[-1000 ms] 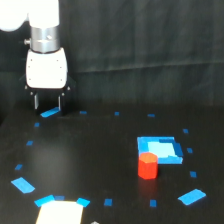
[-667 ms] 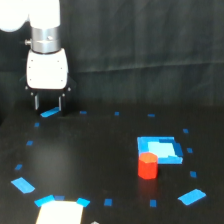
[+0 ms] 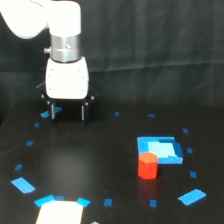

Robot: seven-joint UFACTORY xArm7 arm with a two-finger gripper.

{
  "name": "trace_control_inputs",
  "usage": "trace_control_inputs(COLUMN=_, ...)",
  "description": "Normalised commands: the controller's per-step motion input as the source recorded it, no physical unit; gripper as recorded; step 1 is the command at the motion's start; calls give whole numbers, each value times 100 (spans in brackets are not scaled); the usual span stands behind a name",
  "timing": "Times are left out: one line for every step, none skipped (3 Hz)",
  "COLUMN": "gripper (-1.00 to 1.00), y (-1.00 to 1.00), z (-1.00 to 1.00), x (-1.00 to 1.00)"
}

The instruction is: Pick up the red object from the table

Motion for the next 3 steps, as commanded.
trace_control_inputs(gripper=100, y=-70, z=-6, x=100)
trace_control_inputs(gripper=91, y=-17, z=-43, x=100)
trace_control_inputs(gripper=65, y=-67, z=-25, x=100)
